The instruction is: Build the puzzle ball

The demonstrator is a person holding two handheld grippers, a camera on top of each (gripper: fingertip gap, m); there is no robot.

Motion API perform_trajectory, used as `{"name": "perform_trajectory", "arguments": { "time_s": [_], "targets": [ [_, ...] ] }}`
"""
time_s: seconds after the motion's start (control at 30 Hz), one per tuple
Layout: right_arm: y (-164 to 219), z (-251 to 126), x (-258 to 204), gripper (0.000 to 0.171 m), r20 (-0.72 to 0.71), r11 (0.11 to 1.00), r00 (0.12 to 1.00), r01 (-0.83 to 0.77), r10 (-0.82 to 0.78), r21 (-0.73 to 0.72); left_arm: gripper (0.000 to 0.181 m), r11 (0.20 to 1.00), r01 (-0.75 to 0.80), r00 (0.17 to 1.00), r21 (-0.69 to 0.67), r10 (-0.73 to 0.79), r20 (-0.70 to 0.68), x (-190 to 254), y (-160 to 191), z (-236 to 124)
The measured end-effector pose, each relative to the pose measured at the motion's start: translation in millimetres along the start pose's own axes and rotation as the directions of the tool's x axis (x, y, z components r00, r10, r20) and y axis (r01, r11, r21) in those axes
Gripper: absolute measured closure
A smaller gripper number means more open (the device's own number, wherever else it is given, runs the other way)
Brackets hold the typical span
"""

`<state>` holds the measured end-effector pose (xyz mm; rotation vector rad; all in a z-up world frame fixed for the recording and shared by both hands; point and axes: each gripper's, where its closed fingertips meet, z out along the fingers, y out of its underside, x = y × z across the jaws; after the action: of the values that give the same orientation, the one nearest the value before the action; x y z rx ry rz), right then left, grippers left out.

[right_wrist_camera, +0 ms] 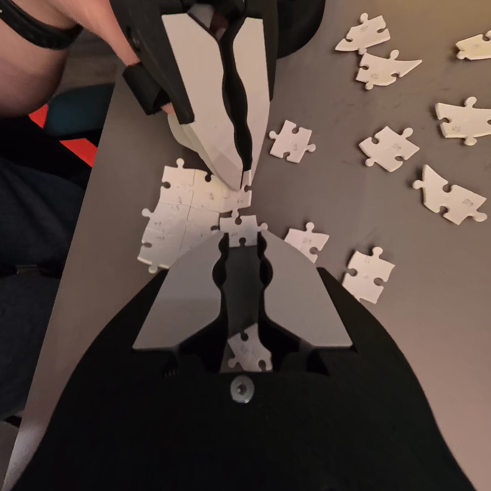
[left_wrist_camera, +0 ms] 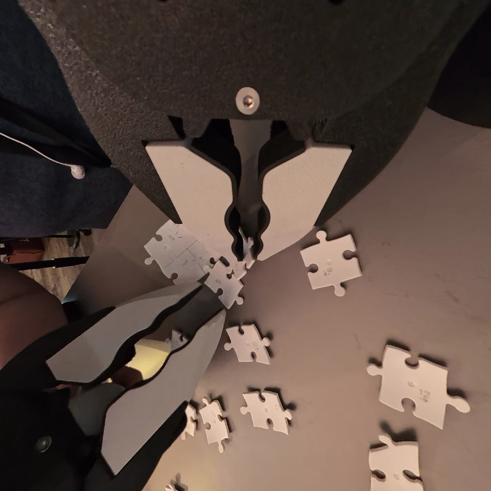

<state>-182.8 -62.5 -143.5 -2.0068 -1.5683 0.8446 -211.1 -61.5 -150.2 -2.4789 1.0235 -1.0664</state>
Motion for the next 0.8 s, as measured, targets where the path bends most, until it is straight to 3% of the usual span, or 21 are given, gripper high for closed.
{"name": "perform_trajectory", "arguments": {
  "time_s": [0.27, 0.57, 0.8],
  "targets": [
    [-1.3, 7.6, 0.4, 0.153, -0.018, 0.997, 0.997, 0.068, -0.068, -0.038, 0.175, 0.995, 0.095, 0.995, -0.034, -0.096, -0.017, -0.7, 1.3, -0.2],
    [0.6, 0.8, 3.0, 0.136, 0.017, 0.998, 0.998, -0.06, 0.061, -0.016, 0.175, 0.994, 0.103, 0.995, -0.029, -0.104, -0.014, -0.2, 0.9, 0.6],
    [9.2, 0.9, 4.8, 0.137, -0.045, 0.991, 0.992, 0.115, -0.119, -0.072, 0.175, 0.995, 0.092, 0.996, -0.034, -0.092, -0.01, 0.4, 1.7, 0.4]
  ]
}}
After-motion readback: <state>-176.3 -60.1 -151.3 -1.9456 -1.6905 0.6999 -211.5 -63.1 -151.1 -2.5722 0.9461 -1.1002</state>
